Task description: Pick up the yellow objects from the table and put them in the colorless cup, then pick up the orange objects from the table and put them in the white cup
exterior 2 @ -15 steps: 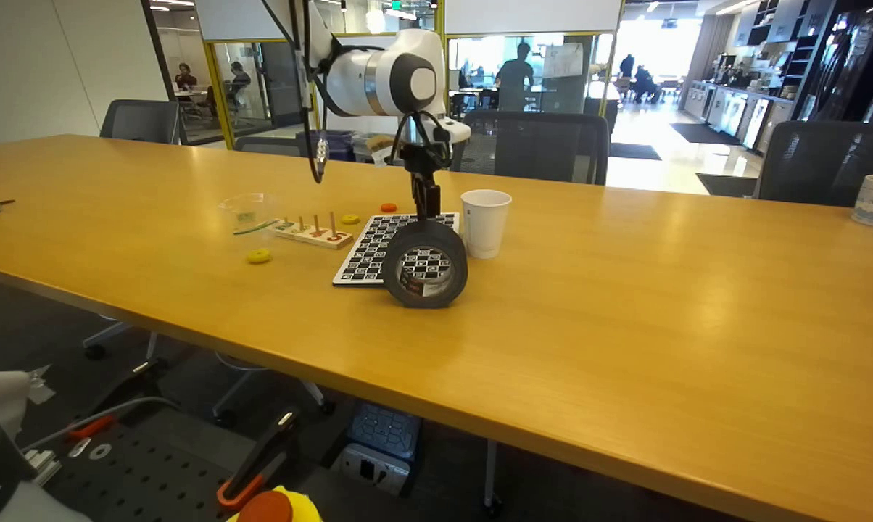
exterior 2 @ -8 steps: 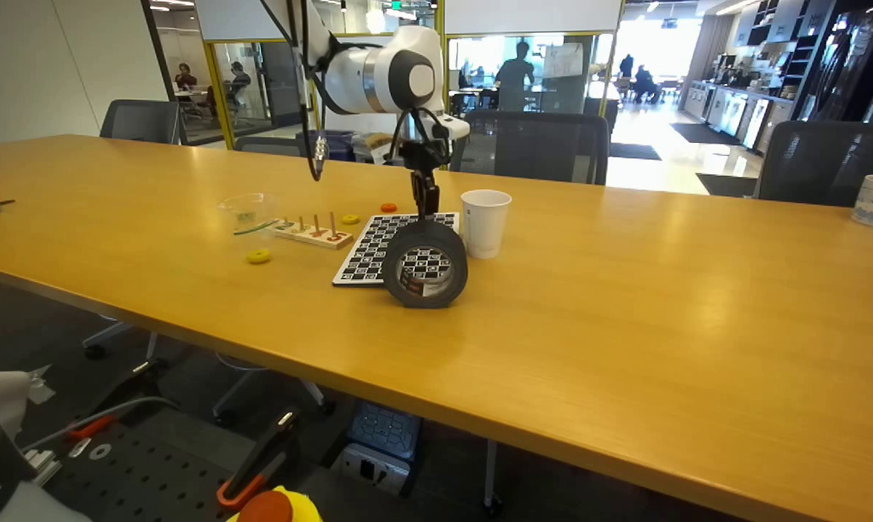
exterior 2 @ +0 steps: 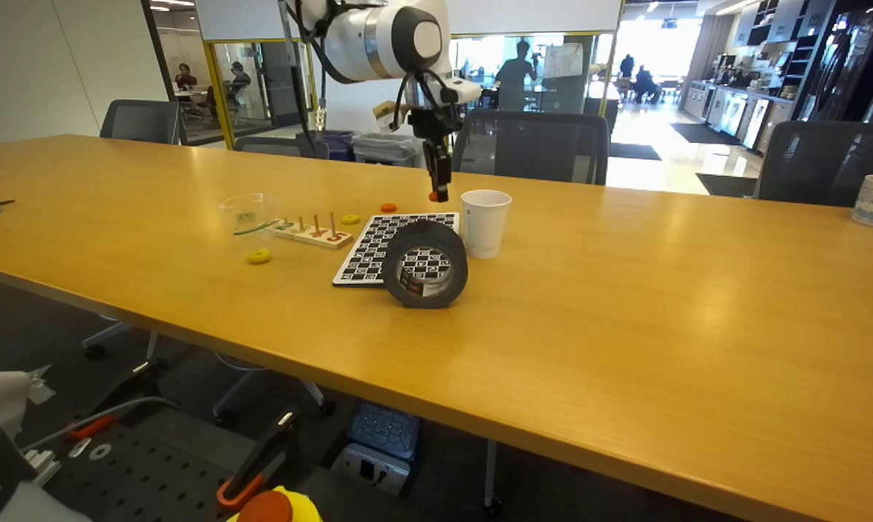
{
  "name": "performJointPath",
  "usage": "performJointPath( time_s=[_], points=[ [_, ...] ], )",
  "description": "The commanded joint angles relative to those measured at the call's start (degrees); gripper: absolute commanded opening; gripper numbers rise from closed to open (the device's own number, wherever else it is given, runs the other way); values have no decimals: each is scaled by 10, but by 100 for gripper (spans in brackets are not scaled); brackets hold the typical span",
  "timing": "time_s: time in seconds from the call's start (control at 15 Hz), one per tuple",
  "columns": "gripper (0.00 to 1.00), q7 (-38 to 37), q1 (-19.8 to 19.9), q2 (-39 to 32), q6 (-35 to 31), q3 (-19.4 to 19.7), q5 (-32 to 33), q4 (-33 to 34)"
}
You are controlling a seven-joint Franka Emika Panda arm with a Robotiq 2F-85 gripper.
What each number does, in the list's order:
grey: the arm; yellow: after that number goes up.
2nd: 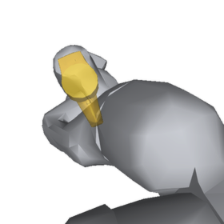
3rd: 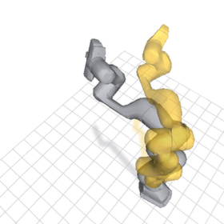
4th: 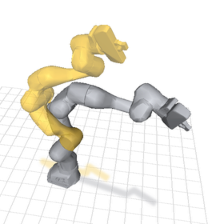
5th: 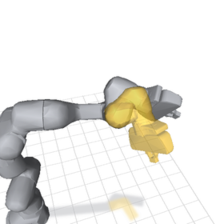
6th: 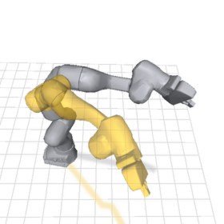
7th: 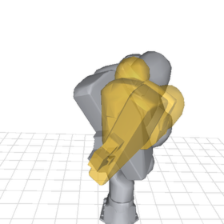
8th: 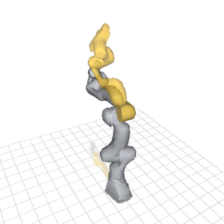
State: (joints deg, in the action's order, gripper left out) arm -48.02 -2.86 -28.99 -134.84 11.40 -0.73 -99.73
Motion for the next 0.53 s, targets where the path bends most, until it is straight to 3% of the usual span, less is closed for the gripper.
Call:
performJointPath(
  time_s=[0.0, 0.47],
  points=[
    [25, -25, -1, 77, -34, 14, 22, -69],
    [25, -78, 14, 149, -60, 35, 72, -151]
  ],
)
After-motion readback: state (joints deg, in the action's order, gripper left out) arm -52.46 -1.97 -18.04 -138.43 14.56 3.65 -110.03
